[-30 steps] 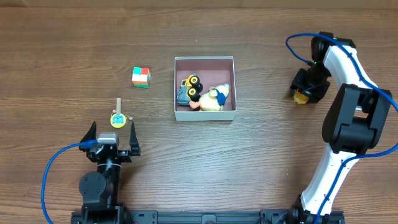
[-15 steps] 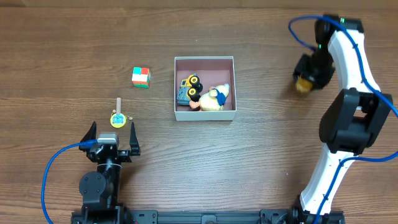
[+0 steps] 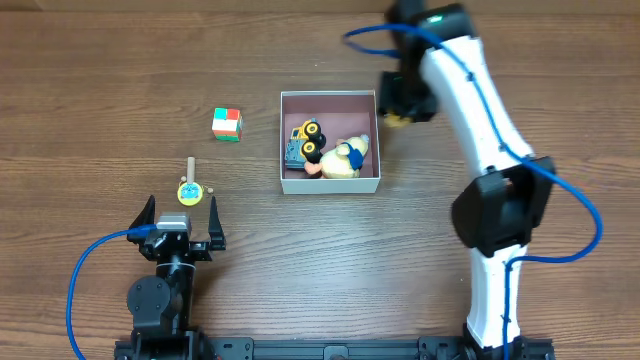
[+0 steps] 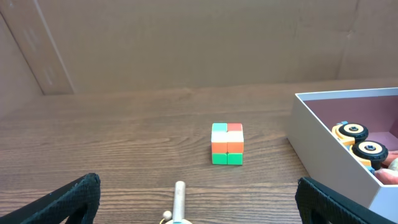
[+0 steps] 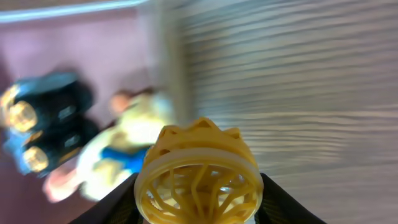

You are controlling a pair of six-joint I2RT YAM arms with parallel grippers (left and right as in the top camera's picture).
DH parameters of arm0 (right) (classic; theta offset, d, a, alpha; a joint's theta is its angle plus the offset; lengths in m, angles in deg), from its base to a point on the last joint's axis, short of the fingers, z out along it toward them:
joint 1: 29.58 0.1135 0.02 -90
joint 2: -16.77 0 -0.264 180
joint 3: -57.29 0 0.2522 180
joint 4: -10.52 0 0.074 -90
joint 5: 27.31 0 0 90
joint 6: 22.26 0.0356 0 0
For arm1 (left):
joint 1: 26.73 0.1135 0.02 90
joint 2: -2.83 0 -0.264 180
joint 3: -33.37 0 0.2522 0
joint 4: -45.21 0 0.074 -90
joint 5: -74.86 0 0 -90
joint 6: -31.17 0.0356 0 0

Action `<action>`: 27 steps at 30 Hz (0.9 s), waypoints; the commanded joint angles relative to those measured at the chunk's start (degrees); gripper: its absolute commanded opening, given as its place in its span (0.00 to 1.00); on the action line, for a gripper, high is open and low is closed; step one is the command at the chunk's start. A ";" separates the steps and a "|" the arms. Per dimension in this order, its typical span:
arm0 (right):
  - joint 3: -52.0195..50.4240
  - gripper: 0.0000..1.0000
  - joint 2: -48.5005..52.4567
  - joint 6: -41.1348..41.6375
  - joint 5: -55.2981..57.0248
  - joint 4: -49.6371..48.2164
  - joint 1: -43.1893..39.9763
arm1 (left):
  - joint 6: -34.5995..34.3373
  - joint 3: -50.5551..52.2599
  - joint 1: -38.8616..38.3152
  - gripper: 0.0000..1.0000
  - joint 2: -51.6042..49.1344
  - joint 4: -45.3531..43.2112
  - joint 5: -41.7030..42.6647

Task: Pack container
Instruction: 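Carry the yellow round toy with right gripper into the box, then release the round toy and withdraw right gripper to the right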

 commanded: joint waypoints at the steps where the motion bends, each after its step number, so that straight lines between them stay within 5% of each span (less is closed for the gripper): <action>1: 1.57 0.52 -1.20 1.16 0.20 -1.49 3.02 | 0.52 0.28 0.48 1.00 0.59 -0.07 0.39; 11: 0.70 0.54 -1.05 1.14 0.42 -6.69 6.03 | 0.52 0.28 0.48 1.00 0.59 -0.07 0.39; 27: 2.86 0.86 -1.20 3.21 5.42 -6.38 4.39 | 0.52 0.28 0.48 1.00 0.59 -0.07 0.39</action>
